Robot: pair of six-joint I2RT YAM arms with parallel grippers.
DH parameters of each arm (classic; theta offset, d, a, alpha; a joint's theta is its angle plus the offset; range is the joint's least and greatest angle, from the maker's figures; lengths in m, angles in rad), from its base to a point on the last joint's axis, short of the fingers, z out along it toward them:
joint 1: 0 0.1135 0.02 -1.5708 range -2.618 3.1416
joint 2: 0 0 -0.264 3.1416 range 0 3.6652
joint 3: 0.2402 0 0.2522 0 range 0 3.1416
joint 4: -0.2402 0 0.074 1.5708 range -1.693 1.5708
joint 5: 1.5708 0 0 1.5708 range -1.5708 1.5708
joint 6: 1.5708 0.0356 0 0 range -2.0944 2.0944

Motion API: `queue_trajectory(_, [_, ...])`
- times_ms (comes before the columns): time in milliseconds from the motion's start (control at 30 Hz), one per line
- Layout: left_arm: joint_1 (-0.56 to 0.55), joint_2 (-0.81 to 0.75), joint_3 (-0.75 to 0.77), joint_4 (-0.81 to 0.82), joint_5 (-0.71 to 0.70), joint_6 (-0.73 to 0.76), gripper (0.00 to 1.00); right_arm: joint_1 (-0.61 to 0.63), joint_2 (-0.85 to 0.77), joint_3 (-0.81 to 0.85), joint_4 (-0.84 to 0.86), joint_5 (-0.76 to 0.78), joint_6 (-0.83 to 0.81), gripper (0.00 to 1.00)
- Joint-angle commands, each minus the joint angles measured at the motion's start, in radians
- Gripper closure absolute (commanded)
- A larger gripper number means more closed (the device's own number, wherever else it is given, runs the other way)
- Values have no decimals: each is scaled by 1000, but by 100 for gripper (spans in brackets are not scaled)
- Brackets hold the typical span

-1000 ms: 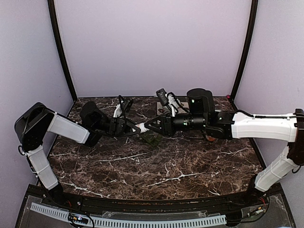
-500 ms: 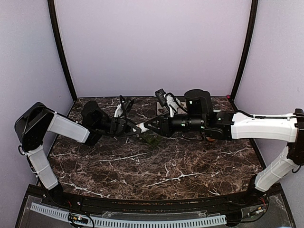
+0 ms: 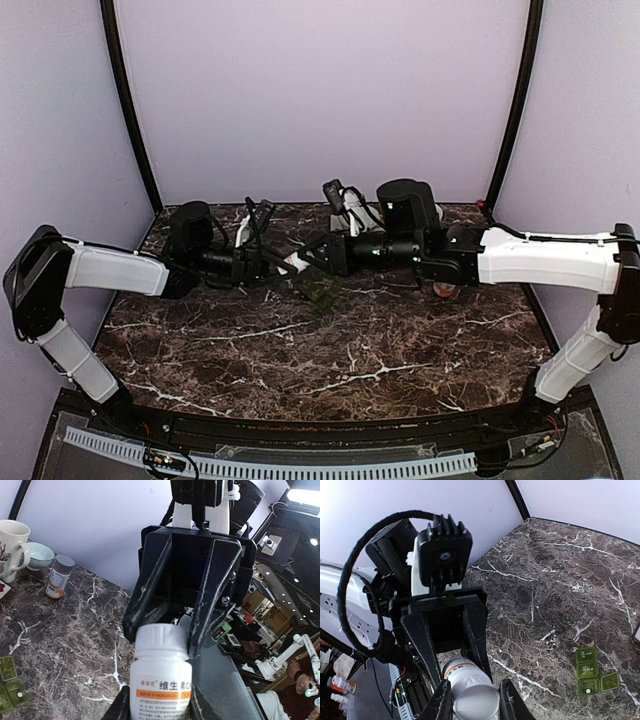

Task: Sort the pills into containers
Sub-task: Screw the lid of the pill bottle onto the pill bottle.

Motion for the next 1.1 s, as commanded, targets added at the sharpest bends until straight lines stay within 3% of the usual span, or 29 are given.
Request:
queue_trajectory(0, [-103,-83,73,-143,-147,209,100,64,93,70,8,-74,78,100])
queue_trajectory(400, [-117,-214,20,-225,-390,419,100,43,143,197,-176,-167,257,100])
queue_trajectory(800, [-242,-318,-25,-236,-960,682,100,27,211,220,-279,-207,398,100])
queue_trajectory(1067, [-351,-309,-80,-72,-1267,881,100,10,247,217,-287,-214,474,100])
